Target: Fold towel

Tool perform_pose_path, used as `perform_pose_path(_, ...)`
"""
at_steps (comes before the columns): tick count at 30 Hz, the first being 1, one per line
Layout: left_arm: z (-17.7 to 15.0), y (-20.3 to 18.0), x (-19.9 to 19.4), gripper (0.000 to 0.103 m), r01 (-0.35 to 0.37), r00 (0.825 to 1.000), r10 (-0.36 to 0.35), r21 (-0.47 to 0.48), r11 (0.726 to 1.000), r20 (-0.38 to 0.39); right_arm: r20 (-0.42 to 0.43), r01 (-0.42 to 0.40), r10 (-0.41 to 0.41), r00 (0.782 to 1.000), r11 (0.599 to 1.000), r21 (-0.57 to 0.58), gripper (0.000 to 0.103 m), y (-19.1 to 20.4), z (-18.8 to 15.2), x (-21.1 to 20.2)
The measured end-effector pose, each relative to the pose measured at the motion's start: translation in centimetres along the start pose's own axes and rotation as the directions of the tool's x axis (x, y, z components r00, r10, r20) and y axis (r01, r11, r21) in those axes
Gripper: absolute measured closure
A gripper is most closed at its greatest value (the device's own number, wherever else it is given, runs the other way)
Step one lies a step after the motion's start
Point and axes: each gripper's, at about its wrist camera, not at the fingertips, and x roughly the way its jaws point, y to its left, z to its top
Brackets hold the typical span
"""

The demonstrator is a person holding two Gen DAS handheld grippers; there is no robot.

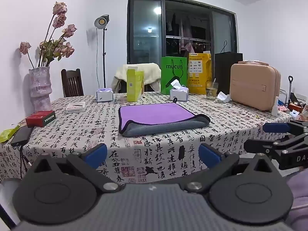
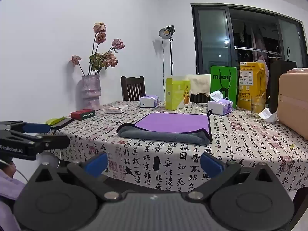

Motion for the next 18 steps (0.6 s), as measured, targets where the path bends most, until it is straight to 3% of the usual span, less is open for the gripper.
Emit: perform_pose_path(18,-0.29,-0.44,0.01,0.000,-0.004,1.000,0.004,0.007,1.000,0.001,-0.003,0.001,-0.001,1.000,1.000,-0.002,0.000,0.11,-0.08,-0.16)
